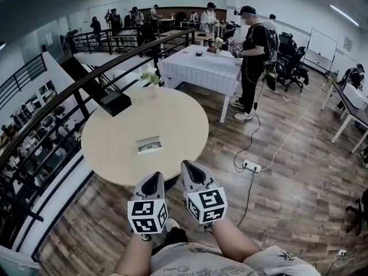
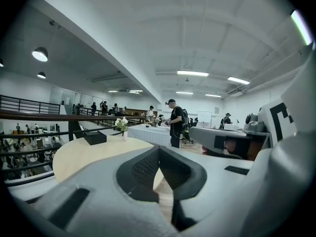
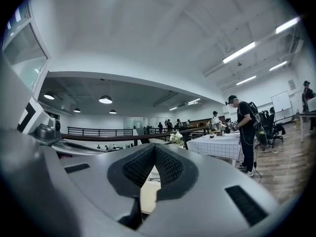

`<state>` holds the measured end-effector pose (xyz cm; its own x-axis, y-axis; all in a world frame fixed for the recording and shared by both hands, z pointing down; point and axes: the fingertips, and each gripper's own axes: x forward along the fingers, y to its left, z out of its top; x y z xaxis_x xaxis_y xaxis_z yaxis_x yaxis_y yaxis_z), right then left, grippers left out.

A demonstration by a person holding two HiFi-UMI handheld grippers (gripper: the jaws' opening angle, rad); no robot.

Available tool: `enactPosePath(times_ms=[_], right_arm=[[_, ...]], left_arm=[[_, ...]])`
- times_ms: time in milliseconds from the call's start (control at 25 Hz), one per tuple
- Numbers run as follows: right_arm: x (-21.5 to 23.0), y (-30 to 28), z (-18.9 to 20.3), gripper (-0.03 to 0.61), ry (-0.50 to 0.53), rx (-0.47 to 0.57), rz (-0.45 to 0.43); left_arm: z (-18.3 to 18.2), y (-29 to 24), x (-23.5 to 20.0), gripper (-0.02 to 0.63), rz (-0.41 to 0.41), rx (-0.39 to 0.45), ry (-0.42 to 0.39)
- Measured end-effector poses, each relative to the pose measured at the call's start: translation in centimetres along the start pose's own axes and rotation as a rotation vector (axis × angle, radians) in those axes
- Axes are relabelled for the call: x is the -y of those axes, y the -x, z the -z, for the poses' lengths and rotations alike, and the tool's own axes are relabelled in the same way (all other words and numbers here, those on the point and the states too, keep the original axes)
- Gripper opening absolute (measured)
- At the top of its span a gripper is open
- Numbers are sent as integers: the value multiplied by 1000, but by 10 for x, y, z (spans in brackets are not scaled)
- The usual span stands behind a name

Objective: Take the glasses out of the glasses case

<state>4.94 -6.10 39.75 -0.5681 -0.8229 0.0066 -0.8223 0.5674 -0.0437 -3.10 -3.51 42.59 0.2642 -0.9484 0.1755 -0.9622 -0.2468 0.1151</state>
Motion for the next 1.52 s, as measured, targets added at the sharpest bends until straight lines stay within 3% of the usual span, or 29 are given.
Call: enactPosePath(times_ms=[480,1000,1320,1520], right_arm=[[19,-109,-2,14,30,-59,-25],[61,-218,7,14,30,-113,17],[72,-247,31,14,-13,-165,23],[88,-261,50,15,-46,-193,23]], left_arm=[[-25,-85,-70,13,-3,-23,36],[-32,-192,-131,14,100,-98,-17],[-9,-228,-157,14,107,-189,-50],[19,-251,-162,14,108,-270,-115]])
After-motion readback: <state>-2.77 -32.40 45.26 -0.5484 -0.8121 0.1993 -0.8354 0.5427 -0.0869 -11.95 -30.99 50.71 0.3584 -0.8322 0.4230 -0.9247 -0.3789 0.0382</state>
